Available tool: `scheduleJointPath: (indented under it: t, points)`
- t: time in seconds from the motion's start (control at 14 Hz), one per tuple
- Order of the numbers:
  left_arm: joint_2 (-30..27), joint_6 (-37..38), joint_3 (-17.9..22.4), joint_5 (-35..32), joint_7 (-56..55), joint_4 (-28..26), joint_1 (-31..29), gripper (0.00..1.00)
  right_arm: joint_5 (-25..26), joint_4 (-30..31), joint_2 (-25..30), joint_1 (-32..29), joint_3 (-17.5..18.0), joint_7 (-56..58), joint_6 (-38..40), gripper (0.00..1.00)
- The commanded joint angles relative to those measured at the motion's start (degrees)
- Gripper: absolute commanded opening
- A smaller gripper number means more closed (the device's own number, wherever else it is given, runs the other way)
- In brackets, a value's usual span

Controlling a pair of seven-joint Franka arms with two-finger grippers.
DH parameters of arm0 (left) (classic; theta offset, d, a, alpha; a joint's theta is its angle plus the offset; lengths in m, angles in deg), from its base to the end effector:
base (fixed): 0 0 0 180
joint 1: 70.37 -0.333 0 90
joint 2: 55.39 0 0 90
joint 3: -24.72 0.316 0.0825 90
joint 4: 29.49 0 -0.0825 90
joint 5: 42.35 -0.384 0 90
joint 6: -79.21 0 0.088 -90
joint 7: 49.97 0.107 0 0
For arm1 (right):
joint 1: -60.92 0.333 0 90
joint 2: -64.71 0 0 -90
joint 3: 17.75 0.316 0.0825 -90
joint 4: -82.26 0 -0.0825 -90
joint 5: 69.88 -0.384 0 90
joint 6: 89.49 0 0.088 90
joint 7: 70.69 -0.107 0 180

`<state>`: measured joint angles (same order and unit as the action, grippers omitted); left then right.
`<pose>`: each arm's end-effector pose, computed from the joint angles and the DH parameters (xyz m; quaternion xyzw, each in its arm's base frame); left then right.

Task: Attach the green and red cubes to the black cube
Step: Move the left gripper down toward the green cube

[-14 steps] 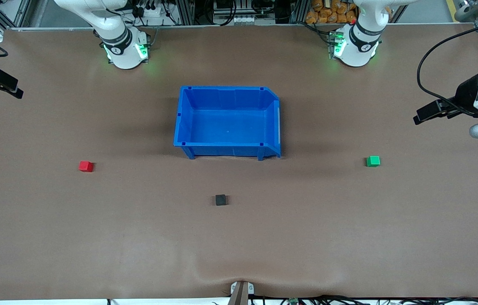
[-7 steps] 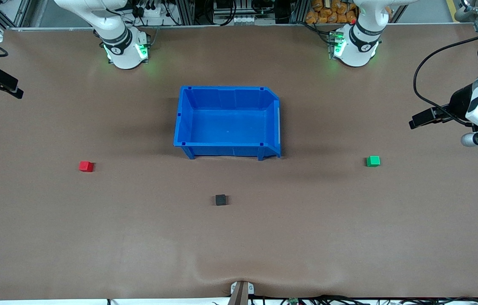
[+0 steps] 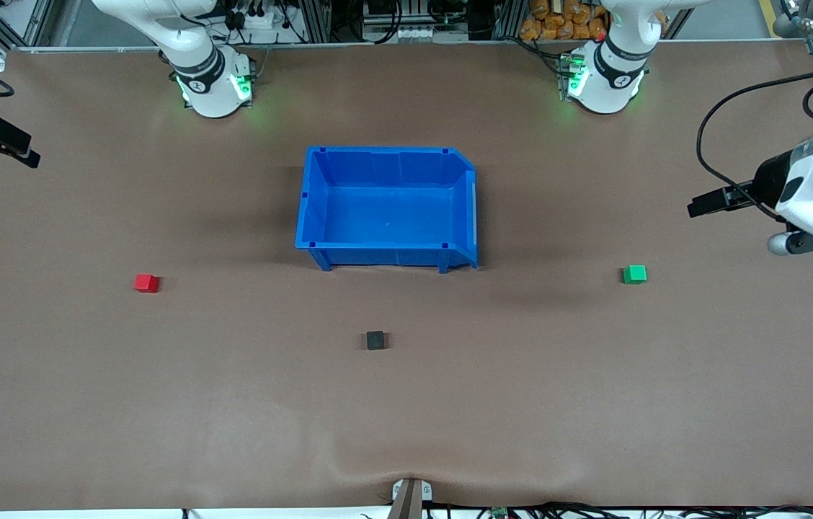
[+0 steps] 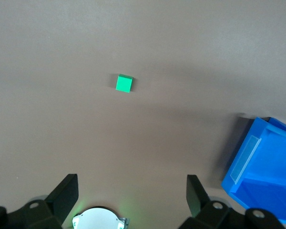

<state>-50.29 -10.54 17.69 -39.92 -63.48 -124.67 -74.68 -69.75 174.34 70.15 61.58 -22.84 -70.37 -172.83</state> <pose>0.5689 -0.0291 0.5323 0.9909 0.0952 -0.0942 0.0134 0.5107 -0.0423 0.6482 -0.9989 0.0356 0.0288 0.0043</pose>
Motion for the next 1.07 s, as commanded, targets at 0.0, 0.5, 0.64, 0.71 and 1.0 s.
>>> scheduleJointPath:
  t: [0.0,0.5,0.64,0.71,1.0]
  points:
    - [1.39,0.98,-0.09,0.2,-0.03,0.43,-0.43,1.0,0.41,-0.15,0.27,0.57,-0.18,-0.49,0.46,1.0]
    - [2.8,2.91,-0.09,0.2,0.06,0.43,-0.35,1.0,0.32,-0.24,0.27,0.75,-0.1,-0.49,0.46,1.0]
    - [3.5,3.08,-0.09,0.2,-0.03,0.43,-0.35,1.0,0.32,-0.24,0.27,1.1,-0.1,-0.49,0.55,1.0]
    - [3.51,3.09,-0.09,0.2,0.06,0.43,-0.35,1.0,0.4,-0.24,0.27,1.36,-0.1,-0.49,0.46,1.0]
    - [4.56,3.44,-0.09,0.2,0.06,0.43,-0.26,1.0,0.41,-0.15,0.27,0.66,-0.36,-0.49,0.55,1.0]
